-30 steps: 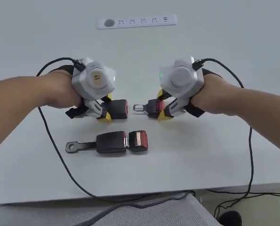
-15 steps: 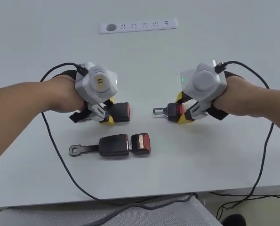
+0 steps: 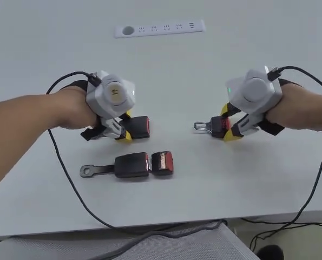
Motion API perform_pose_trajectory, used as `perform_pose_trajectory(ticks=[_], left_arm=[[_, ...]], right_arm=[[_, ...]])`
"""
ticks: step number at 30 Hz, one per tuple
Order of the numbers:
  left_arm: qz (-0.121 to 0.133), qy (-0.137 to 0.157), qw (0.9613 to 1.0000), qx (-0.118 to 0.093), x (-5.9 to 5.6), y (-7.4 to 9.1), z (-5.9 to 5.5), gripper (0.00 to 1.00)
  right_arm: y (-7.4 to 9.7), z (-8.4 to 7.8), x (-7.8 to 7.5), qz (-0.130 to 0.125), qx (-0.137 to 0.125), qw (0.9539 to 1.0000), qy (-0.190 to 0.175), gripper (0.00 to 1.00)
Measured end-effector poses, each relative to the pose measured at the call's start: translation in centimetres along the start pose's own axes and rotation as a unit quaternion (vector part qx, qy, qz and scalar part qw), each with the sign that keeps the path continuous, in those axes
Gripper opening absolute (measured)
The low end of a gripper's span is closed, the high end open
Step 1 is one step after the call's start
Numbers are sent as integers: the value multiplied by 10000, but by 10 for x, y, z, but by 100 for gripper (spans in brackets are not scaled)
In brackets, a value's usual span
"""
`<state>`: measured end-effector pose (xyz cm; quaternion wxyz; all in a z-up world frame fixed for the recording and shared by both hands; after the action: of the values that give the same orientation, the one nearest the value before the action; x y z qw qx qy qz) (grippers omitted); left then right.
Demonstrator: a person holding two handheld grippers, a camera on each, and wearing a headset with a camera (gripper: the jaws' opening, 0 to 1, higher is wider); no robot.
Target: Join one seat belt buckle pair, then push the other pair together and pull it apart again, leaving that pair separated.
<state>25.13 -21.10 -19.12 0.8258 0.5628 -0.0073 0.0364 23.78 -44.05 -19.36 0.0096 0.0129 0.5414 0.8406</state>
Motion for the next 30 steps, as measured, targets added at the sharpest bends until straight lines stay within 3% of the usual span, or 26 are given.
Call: perform_pose_trajectory(ticks=[14,17,21,24,27,30], left_arm=[[51,56,10000,27,0,1,0,33],[170,-47,9998,-2,1,1,-1,33],[382,43,9992,-59,4,2,-2,35],[555,-7,9983,-150,4,7,-1,43],[723,257,9963,-387,5,15,5,45],[804,289,9951,-491,0,23,6,48]], right_arm=[[1,0,-1,-165,95,9997,-178,35],[2,0,-5,-372,145,9989,-258,39],[3,4,-5,-594,12,9971,-470,48],[7,9,-2,-752,-138,9950,-640,51],[11,13,1,-880,-255,9926,-795,56],[16,15,3,-1060,-383,9899,-860,57]])
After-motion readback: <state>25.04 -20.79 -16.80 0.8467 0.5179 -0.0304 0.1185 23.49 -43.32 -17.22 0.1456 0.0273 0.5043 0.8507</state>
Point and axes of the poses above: the centre of the closed fingertips' face, and the gripper's own axes: y roughly backward along the fingers, x roughly to its left, z roughly out of its top, the point moved 2 cm from there along y, roughly backward along the fingers, and after that the axes turned 2 degrees about z, right-handed, at the moved point
